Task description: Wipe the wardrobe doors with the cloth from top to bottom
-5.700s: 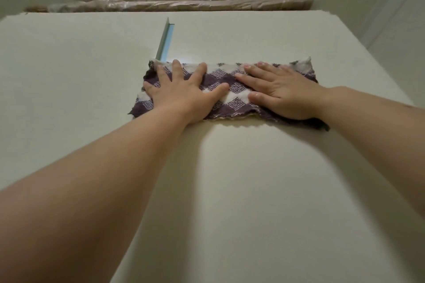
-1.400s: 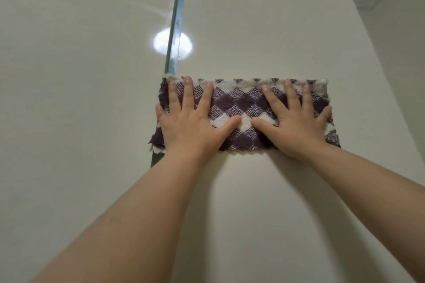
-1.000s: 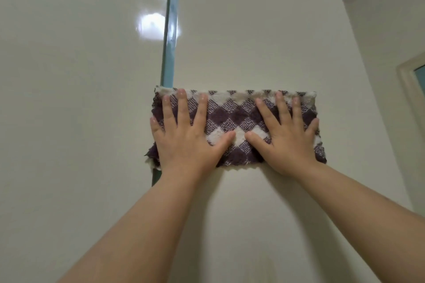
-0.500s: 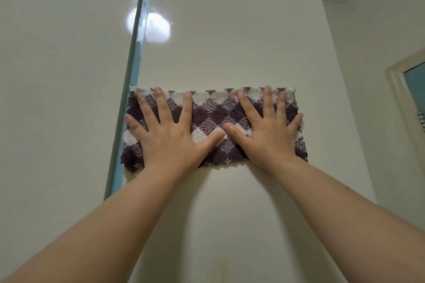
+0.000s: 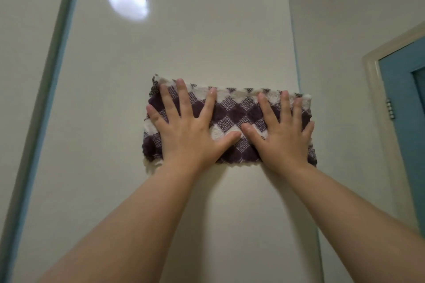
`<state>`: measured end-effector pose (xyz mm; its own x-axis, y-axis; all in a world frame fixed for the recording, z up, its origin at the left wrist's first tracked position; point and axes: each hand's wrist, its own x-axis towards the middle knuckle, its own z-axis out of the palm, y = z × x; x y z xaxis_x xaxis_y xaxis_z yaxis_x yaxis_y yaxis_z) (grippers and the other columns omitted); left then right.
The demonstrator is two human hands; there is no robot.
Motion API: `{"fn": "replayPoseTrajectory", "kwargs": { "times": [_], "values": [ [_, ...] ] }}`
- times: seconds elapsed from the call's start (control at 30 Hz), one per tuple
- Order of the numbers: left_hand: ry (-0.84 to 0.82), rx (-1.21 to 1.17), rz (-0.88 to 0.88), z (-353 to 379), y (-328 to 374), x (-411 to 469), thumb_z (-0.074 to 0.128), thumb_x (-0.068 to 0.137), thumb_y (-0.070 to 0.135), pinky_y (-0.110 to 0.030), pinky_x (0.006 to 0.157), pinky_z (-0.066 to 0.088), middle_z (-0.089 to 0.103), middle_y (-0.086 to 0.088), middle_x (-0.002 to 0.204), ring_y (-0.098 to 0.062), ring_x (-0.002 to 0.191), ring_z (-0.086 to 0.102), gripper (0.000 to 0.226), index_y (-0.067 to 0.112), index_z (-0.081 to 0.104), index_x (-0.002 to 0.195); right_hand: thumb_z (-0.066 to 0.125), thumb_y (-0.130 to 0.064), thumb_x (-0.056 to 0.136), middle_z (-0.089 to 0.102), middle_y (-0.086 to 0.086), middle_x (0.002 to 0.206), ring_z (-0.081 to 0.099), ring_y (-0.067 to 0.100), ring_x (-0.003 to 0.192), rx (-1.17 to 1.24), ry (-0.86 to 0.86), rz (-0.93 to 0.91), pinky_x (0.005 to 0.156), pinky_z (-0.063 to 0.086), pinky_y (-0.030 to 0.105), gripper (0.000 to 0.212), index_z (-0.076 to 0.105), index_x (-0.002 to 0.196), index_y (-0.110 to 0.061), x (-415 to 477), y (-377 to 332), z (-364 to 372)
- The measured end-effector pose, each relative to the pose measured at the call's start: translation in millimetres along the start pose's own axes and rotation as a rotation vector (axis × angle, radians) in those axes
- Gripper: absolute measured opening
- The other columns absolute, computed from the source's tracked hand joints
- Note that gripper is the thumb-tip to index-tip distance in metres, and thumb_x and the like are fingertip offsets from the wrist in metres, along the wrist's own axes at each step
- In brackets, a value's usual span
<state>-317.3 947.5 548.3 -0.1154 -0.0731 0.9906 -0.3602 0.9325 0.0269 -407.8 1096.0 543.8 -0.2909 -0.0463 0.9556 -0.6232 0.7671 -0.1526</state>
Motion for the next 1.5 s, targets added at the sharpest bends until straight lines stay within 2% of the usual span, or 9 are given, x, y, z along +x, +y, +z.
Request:
{"fn": "replayPoseTrajectory", "kwargs": {
  "times": [0.1, 0.3, 0.47, 0.7, 0.83, 1.03, 1.2, 1.5],
  "values": [
    [0.003, 0.009, 0.001, 3, 4, -19, 0.011, 0.064, 0.089, -0.065, 0.103, -0.011, -0.014, -0.019, 0.154, -0.042, 0.137, -0.019, 0.095, 0.041, -0.002, 0.144, 0.006, -0.081, 0.069, -0.015, -0.002, 0.157, -0.019, 0.024, 0.142, 0.013, -0.004, 0.001, 0.109, -0.001, 0.062, 0.076, -0.015, 0.137, -0.054, -18, 8, 5],
    [0.038, 0.002, 0.03, 9, 3, -59, 0.025, 0.067, 0.085, -0.063, 0.103, -0.006, 0.009, -0.022, 0.153, -0.045, 0.139, 0.001, 0.093, 0.033, 0.025, 0.144, 0.01, -0.08, 0.073, -0.011, 0.0, 0.158, -0.017, 0.025, 0.143, 0.036, -0.005, -0.014, 0.109, 0.0, 0.061, 0.073, -0.013, 0.137, -0.052, -58, 17, 14],
    [0.035, -0.003, 0.042, 12, 1, -89, 0.03, 0.068, 0.084, -0.064, 0.104, -0.004, 0.011, -0.021, 0.153, -0.043, 0.14, 0.002, 0.092, 0.032, 0.026, 0.143, 0.017, -0.077, 0.079, -0.004, 0.001, 0.158, -0.011, 0.026, 0.144, 0.042, 0.032, -0.007, 0.108, 0.005, 0.063, 0.073, -0.005, 0.143, -0.048, -93, 22, 26],
    [0.001, -0.019, 0.062, 6, -16, -105, 0.032, 0.067, 0.085, -0.063, 0.105, -0.002, 0.014, -0.018, 0.153, -0.041, 0.14, 0.006, 0.092, 0.032, 0.031, 0.142, 0.007, -0.076, 0.082, 0.005, 0.011, 0.157, -0.002, 0.034, 0.143, 0.026, 0.011, 0.003, 0.102, 0.005, 0.071, 0.072, 0.007, 0.145, -0.041, -112, 7, 30],
    [-0.005, 0.006, 0.04, 0, -47, -113, 0.031, 0.066, 0.086, -0.062, 0.106, 0.0, 0.014, -0.017, 0.154, -0.039, 0.141, 0.005, 0.092, 0.034, 0.03, 0.142, 0.008, -0.075, 0.083, 0.005, 0.012, 0.157, -0.001, 0.035, 0.142, 0.02, 0.026, 0.001, 0.102, 0.005, 0.071, 0.072, 0.012, 0.146, -0.039, -124, -23, 39],
    [-0.052, 0.053, 0.004, -14, -102, -119, 0.02, 0.068, 0.088, -0.061, 0.107, -0.004, 0.002, -0.011, 0.156, -0.035, 0.142, -0.004, 0.092, 0.039, 0.013, 0.145, 0.012, -0.073, 0.084, 0.007, 0.014, 0.156, 0.0, 0.037, 0.142, 0.022, 0.051, -0.044, 0.101, 0.004, 0.071, 0.072, 0.012, 0.146, -0.037, -132, -77, 47],
    [-0.052, 0.07, -0.018, -23, -140, -117, 0.018, 0.068, 0.089, -0.059, 0.108, -0.005, 0.0, -0.01, 0.156, -0.033, 0.142, -0.005, 0.093, 0.038, 0.012, 0.145, 0.018, -0.071, 0.084, 0.01, 0.016, 0.156, 0.002, 0.038, 0.141, 0.011, 0.074, -0.105, 0.101, 0.002, 0.071, 0.071, 0.012, 0.146, -0.037, -129, -114, 54],
    [-0.077, 0.031, -0.061, -24, -143, -130, 0.019, 0.069, 0.087, -0.062, 0.105, -0.007, -0.003, -0.012, 0.156, -0.033, 0.141, -0.01, 0.093, 0.036, 0.01, 0.146, 0.017, -0.07, 0.086, 0.01, 0.013, 0.156, 0.003, 0.036, 0.142, 0.01, 0.075, -0.135, 0.104, 0.0, 0.068, 0.068, 0.014, 0.146, -0.038, -139, -117, 56]
  ]
}}
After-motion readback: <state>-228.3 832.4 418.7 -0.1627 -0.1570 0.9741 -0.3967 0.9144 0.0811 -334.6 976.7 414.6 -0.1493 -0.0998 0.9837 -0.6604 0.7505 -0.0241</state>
